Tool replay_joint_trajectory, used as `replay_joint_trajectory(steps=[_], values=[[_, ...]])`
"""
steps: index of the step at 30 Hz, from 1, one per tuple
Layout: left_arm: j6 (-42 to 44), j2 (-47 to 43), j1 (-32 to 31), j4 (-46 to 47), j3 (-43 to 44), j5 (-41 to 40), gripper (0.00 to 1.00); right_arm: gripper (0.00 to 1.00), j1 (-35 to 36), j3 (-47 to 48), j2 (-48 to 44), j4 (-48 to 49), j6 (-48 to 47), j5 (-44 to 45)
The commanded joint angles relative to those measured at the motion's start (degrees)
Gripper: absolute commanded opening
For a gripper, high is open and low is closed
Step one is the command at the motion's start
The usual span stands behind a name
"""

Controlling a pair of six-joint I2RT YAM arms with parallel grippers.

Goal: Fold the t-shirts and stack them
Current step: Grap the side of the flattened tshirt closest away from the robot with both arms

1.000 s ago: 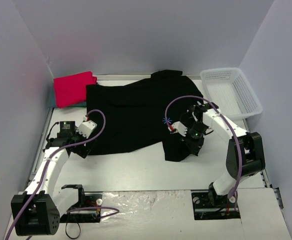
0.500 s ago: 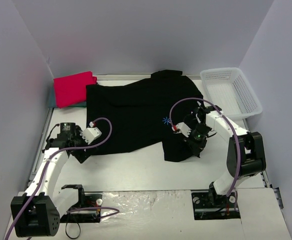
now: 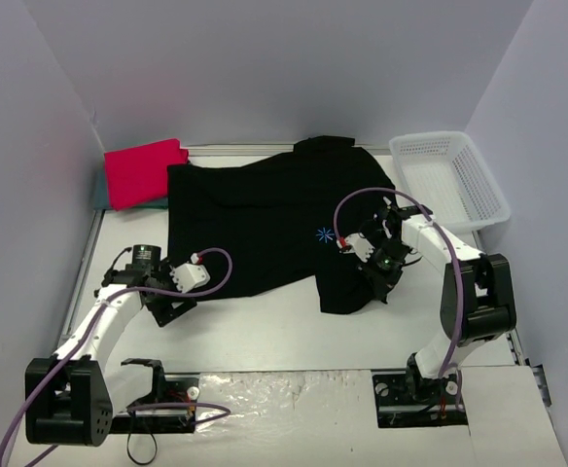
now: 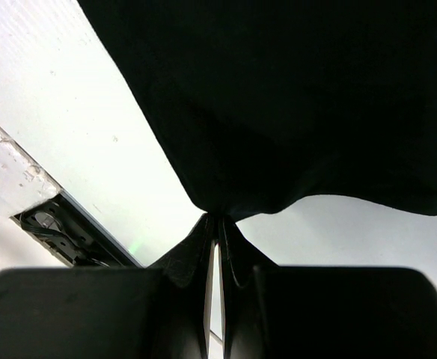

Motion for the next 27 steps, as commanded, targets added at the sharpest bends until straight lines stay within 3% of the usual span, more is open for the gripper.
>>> replay_joint_trajectory(steps=[1, 18, 26, 27], values=[[2.1, 0.1, -0.9, 1.2, 0.5, 0.5, 0.86, 0.0, -0.2, -0.6, 0.7, -1.4, 1.7, 1.1], [0.1, 8.2, -2.9, 10.4, -0.5, -5.6, 0.79, 0.0, -0.2, 0.3, 1.2, -1.3, 2.8, 1.1], [-0.3, 10.6, -3.4, 11.5, -0.1, -5.5, 0.66, 0.0, -0.3, 0.5, 1.3, -1.2, 2.9, 1.1], [-0.4, 10.9, -3.5, 11.6, 0.0, -5.5, 0.6, 0.0, -0.2, 0.6, 1.3, -1.2, 2.9, 1.1]])
